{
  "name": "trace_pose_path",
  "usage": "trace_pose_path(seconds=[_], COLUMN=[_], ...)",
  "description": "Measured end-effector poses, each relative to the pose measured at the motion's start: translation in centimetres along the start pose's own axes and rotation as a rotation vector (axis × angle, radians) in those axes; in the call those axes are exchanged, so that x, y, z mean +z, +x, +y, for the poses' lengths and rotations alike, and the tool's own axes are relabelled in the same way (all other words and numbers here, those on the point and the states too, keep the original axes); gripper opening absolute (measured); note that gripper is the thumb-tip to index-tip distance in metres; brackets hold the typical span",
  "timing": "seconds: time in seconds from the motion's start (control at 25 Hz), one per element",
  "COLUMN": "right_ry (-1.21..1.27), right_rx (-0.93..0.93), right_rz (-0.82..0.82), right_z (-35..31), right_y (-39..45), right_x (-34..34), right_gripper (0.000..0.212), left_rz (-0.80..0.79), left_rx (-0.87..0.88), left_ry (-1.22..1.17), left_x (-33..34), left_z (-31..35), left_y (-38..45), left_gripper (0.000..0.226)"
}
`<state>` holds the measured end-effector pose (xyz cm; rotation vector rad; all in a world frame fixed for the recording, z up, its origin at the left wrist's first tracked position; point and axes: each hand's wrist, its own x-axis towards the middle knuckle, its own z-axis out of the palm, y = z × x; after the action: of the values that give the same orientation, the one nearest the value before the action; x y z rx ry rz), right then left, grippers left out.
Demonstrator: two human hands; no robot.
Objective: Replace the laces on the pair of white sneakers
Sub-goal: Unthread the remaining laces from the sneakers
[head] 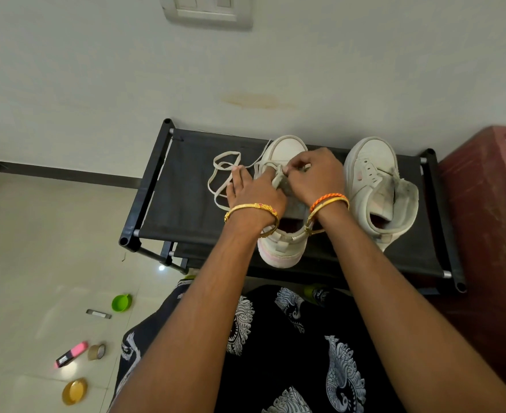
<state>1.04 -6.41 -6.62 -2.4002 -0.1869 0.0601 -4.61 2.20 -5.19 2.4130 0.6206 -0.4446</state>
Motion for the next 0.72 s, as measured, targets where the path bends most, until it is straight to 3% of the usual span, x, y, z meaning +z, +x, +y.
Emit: trace_pose_path(seconds=[0.12,0.2,0.36,0.56,0.64,0.72], right_ry=[0.300,0.555,0.814,1.334,1.343,0.929], right_rx=[0.191,0.332,0.563,0.798,0.789,0.567], right_rz=[-0.023,-0.007,-0.014,0.047,0.052,0.056], right_z=[-0.5,-0.9,-0.3,0.4,0.4,0.4], right_y=[0.2,0.3,1.6,2.4,2.5,2.5], right_x=[-0.4,-1.0,-1.5,-2.2,-2.3,-1.9], right_gripper=[0.008,0.017,0.020,0.028,0.029,0.026], left_rz=[0.006,0.039,-0.003,0.020,0.026,0.036], left_rx=[-0.058,-0.080,-0.061,-0.054,-0.044,-0.043], left_ry=[0.023,0.009,-0.228,-0.303,-0.310,-0.314], left_x=[-0.1,-0.1,0.2,0.6,0.8,0.9], left_z=[0.3,0.4,0.7,0.6,0.6,0.6], left_y=[-0.5,-0.7,-0.6,-0.4,-0.3,-0.2], left_gripper=[0.047,0.042,0.044,0.048,0.047,0.047])
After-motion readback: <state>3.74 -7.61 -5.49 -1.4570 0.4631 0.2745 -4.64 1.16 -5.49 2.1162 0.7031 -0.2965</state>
